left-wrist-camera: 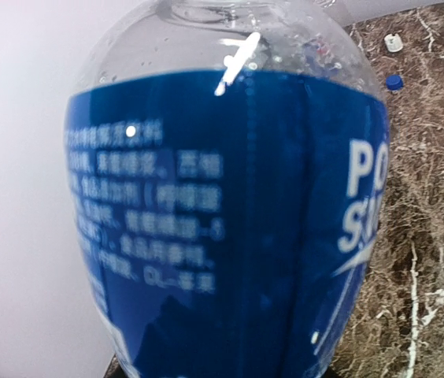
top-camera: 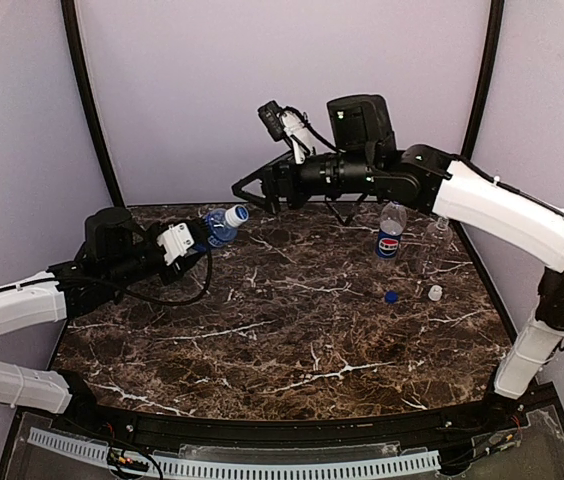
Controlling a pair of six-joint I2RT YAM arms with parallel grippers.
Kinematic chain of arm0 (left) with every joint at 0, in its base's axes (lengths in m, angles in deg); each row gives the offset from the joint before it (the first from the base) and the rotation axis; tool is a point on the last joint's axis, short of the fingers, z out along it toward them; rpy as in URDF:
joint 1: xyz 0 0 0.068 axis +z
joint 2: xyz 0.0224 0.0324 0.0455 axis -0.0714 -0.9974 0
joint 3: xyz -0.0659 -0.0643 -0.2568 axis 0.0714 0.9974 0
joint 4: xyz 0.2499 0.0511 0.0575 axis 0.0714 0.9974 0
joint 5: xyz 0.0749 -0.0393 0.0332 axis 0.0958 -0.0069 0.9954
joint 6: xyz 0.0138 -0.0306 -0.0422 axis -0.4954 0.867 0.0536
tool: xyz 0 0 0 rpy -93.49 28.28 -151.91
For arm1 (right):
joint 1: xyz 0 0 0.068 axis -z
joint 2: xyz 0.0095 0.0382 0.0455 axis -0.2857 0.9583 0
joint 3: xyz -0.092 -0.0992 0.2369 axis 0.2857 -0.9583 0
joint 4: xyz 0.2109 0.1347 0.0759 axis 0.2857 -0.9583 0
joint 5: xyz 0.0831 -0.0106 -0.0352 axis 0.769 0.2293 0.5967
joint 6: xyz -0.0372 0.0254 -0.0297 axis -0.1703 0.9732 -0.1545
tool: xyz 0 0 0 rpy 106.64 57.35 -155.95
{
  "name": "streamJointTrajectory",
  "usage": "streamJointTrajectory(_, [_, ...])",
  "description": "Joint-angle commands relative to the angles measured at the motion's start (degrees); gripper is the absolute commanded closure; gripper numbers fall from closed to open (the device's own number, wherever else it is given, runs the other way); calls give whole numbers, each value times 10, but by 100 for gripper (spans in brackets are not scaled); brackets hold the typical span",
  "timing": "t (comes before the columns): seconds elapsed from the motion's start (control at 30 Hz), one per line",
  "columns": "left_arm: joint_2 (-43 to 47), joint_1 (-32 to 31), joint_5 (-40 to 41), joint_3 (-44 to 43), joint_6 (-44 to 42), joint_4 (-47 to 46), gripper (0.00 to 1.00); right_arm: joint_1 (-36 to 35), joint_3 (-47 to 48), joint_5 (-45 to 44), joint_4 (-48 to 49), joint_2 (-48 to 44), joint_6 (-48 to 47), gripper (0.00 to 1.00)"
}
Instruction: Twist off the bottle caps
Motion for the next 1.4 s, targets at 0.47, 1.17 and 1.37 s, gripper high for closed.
streamJointTrajectory(0.47, [-7,-5,64,11,-45,-62,65,-2,117,21,-134,107,137,43])
streamJointTrajectory(1.17, [4,-6,-187,-34,1,144,68,-76,11,122,-169,65,-365,100])
streamJointTrajectory(1.37, [3,-7,-280,-53,20,228,70,-122,-38,36,-173,47,-576,100])
